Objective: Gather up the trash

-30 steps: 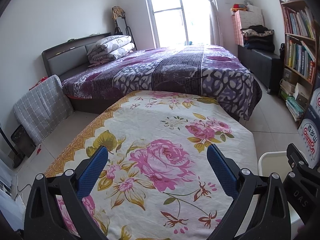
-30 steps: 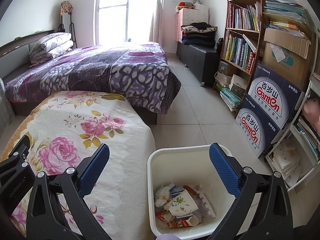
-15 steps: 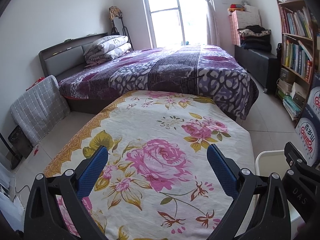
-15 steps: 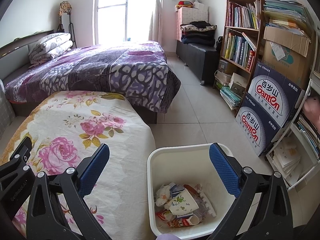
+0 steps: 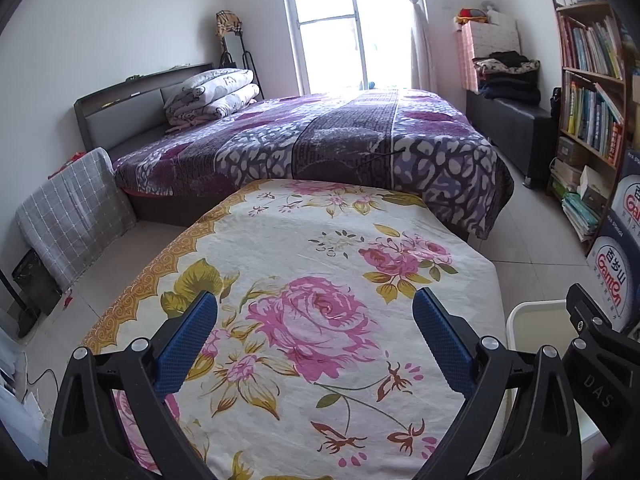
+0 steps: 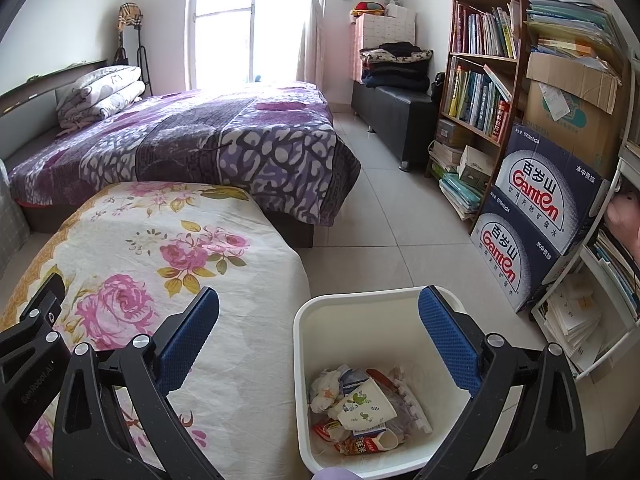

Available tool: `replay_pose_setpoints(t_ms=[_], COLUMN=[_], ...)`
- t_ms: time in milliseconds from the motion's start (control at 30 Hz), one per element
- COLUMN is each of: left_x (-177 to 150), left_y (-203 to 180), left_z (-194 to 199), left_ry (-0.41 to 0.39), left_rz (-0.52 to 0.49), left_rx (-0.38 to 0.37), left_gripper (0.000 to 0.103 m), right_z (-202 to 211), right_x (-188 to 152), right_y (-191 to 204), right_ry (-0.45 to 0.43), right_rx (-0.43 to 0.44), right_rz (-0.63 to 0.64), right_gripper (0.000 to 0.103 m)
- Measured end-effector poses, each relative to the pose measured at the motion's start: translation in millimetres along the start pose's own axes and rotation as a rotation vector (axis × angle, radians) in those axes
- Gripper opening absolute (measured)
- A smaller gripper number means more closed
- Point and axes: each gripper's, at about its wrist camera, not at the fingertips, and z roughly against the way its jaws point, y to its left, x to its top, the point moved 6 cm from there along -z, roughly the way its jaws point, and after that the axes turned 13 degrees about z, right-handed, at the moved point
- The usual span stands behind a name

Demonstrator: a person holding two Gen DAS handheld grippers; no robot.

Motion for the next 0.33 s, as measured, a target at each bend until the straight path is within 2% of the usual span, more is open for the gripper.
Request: replay_pose_setpoints(t_ms=[333], left_x=[-1.6], left_y=[0.8], left_z=[-2.5], left_ry=[0.026], left_rz=[0.014], left_rx=[0.005], left_gripper=[0.096], right_z=[0.5], right_x=[0.8], right_y=[-1.2], right_ry=[0.001], right_rx=[0.002], right_rz=[-0.001], right_gripper=[0.096])
